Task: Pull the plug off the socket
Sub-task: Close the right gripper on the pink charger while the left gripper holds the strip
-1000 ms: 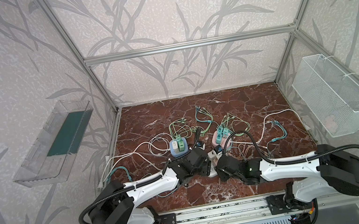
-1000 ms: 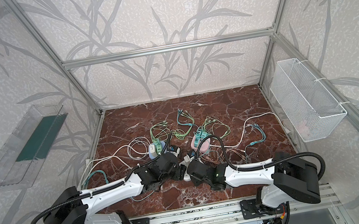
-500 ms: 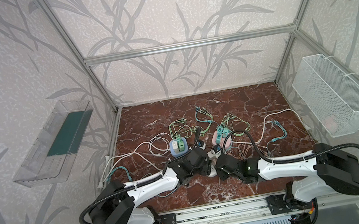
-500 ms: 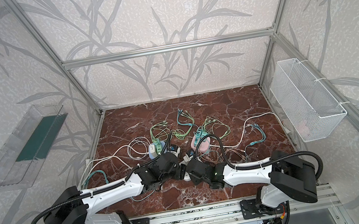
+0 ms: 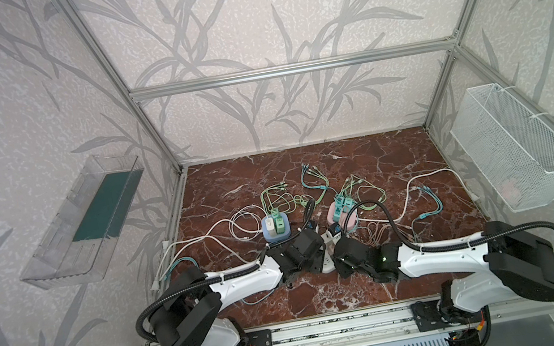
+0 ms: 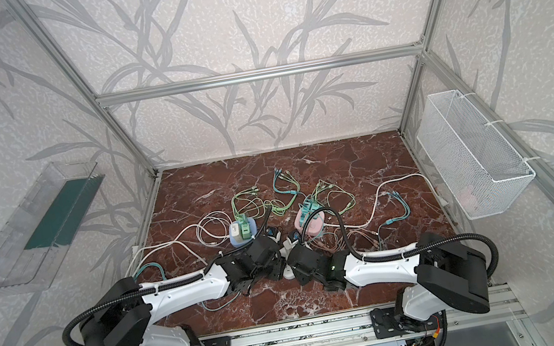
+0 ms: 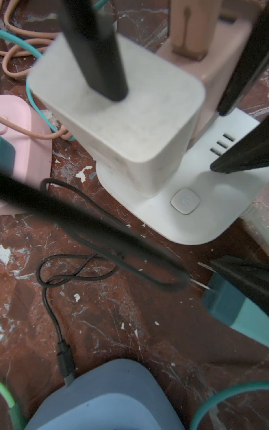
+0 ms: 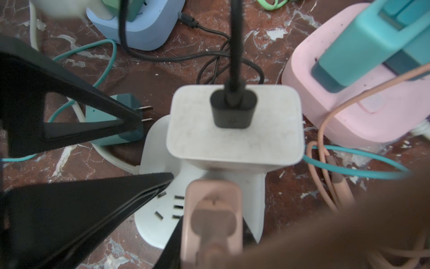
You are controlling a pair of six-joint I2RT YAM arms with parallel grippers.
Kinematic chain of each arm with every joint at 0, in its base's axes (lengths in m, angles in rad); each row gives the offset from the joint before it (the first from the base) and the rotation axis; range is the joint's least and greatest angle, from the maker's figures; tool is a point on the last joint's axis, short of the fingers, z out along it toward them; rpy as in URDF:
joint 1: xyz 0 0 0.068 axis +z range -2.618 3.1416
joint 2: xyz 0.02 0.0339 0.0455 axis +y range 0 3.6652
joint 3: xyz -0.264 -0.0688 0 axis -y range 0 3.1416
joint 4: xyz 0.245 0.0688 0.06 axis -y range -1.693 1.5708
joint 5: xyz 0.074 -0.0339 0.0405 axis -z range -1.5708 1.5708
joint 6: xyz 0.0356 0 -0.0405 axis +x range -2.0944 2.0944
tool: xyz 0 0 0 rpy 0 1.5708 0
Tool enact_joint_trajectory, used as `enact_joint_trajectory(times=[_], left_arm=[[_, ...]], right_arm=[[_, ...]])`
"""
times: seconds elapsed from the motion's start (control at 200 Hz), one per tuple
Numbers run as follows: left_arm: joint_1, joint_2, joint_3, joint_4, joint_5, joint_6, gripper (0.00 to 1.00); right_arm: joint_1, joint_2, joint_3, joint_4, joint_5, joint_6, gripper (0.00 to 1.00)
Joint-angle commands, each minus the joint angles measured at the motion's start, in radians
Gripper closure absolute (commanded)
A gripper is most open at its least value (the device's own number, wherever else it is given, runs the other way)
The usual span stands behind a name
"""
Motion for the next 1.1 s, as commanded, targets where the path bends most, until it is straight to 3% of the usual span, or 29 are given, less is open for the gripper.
enact_joint_trajectory(times=[0.0, 0.36, 0.6, 1.095], left_arm=[[-0.002, 0.027, 0.027, -0.033, 0.002, 0.001, 0.41], [-0.002, 0.095, 0.061, -0.042, 0.023, 0.004, 0.50], [-0.003, 0.120, 0.072, -0.033, 0.064, 0.003, 0.53], [-0.007, 0.112, 0.057, -0.078, 0.044, -0.001, 0.56]], right_arm=[[-0.009, -0.026, 0.008, -0.018, 0.029, -0.006, 0.81], [-0.016, -0.064, -0.019, -0.042, 0.053, -0.003, 0.82], [-0.018, -0.071, -0.021, -0.037, 0.055, -0.008, 0.83], [-0.016, -0.097, 0.002, -0.026, 0.022, 0.000, 0.86]])
